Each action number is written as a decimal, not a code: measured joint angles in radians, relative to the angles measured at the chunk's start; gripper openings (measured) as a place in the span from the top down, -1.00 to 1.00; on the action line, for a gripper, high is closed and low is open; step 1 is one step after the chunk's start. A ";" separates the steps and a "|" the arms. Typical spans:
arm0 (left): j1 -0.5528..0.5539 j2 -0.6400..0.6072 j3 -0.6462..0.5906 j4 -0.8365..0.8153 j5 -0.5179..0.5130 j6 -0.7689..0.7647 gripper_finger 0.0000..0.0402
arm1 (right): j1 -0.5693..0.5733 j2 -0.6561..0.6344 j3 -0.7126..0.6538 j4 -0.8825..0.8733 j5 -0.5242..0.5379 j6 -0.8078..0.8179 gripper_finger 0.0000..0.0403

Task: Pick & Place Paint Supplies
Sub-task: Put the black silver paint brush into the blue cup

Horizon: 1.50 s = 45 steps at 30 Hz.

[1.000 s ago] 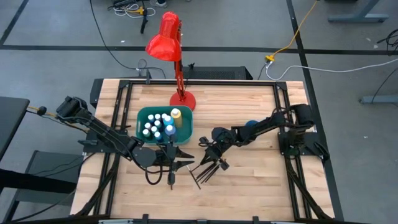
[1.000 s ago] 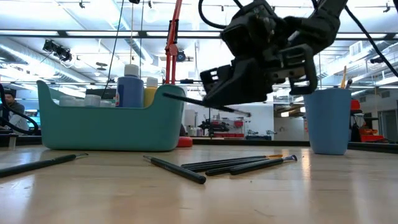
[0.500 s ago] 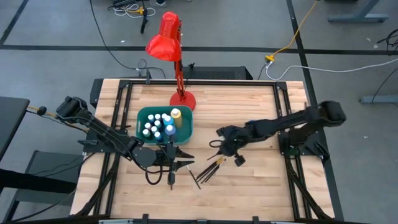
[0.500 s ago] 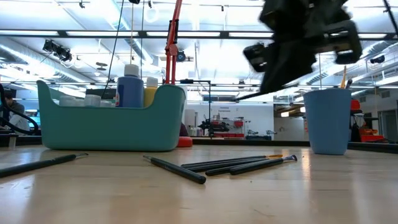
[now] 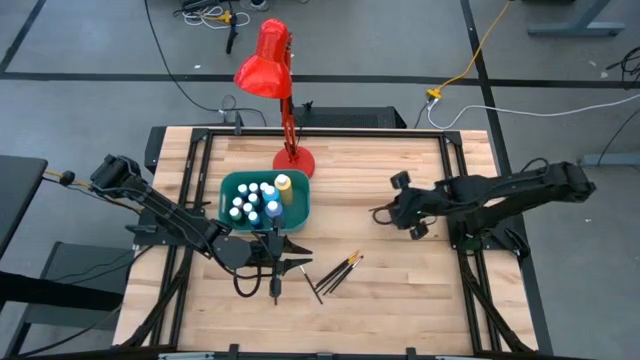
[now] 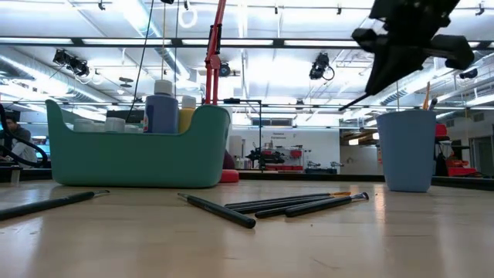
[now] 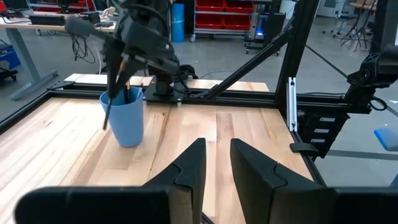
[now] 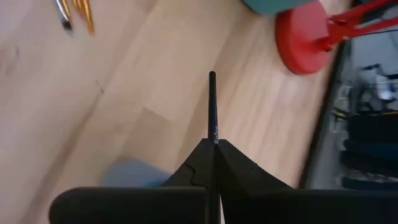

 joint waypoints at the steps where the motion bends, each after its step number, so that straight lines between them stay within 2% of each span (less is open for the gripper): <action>1: 0.000 0.000 0.000 0.000 0.000 0.000 0.59 | 0.000 -0.014 0.000 -0.013 0.014 -0.012 0.95; 11: 0.000 0.000 0.000 0.000 0.000 0.000 0.59 | 0.001 -0.043 0.000 -0.222 0.198 -0.086 0.95; 20: 0.000 0.000 0.000 0.000 0.000 0.000 0.59 | 0.008 -0.042 0.014 -0.265 0.234 -0.139 0.95; 23: 0.000 0.000 0.000 0.000 0.000 0.000 0.59 | 0.025 -0.040 0.078 -0.336 0.219 -0.097 0.95; 29: 0.000 0.000 0.000 0.000 0.000 0.000 0.59 | 0.049 -0.040 0.227 -0.459 0.091 -0.010 0.95; 31: 0.000 0.000 0.000 0.000 0.000 0.000 0.59 | 0.060 -0.040 0.248 -0.502 0.085 -0.011 0.95; 38: 0.000 0.000 0.000 0.000 0.000 0.000 0.59 | 0.078 -0.011 0.251 -0.575 0.067 0.043 0.95; 45: 0.000 0.000 0.000 0.000 0.000 -0.003 0.59 | 0.078 0.088 0.223 -0.570 0.030 0.046 0.95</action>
